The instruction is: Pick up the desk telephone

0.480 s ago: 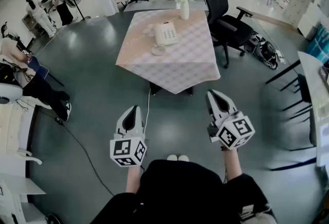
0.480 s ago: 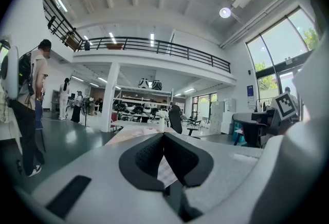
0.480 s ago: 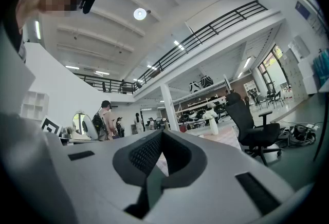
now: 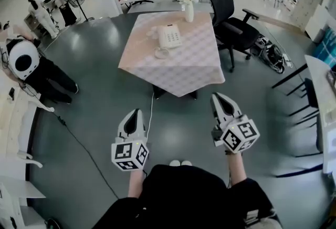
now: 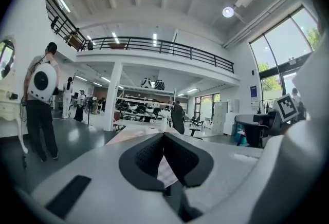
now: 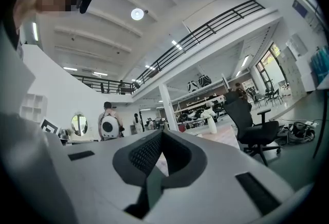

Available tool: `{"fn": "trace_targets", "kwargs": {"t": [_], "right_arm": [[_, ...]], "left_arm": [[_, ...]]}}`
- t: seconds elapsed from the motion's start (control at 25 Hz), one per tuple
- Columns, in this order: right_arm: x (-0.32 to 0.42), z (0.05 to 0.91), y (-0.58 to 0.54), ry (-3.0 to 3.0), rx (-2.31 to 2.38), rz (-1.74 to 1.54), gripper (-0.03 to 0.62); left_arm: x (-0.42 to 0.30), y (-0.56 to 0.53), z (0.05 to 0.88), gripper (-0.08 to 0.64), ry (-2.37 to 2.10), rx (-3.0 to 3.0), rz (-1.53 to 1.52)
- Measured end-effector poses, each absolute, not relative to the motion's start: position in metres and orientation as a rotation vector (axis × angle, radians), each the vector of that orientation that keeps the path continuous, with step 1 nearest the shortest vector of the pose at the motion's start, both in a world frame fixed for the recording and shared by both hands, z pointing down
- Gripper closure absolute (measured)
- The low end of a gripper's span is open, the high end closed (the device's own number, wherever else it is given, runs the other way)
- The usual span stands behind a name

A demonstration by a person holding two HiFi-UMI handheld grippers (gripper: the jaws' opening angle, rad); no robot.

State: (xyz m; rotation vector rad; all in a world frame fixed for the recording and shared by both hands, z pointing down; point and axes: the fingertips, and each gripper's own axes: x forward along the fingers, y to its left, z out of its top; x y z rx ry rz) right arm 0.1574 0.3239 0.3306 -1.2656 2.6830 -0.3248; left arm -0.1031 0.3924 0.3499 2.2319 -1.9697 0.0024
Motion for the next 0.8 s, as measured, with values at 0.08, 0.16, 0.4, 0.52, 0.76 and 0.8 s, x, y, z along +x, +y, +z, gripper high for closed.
{"fn": "trace_targets", "kwargs": {"t": [0.08, 0.16, 0.4, 0.52, 0.76, 0.8], "right_arm": [[0.161, 0.331, 0.322, 2.676, -1.268, -0.334, 0.6], [0.164, 0.331, 0.32, 2.664, -1.272, -0.352, 0.6], [0.17, 0.34, 0.313, 2.668, -1.283, -0.373, 0.6], [0.17, 0.346, 0.31, 2.673, -1.274, -0.381, 0.6], [0.173, 0.351, 0.293, 2.677, -1.277, -0.391, 0.6], [0.174, 0.352, 0.289, 2.676, -1.28, -0.393, 0.6]], "left_arm": [[-0.101, 0.391, 0.35, 0.561, -1.972, 2.226, 0.0], [-0.098, 0.391, 0.35, 0.561, -1.976, 2.222, -0.002], [-0.088, 0.391, 0.356, 0.561, -1.977, 2.206, -0.001], [-0.088, 0.391, 0.365, 0.561, -1.982, 2.181, -0.008], [-0.086, 0.375, 0.371, 0.561, -1.98, 2.158, -0.016], [-0.085, 0.371, 0.371, 0.561, -1.978, 2.16, -0.011]]}}
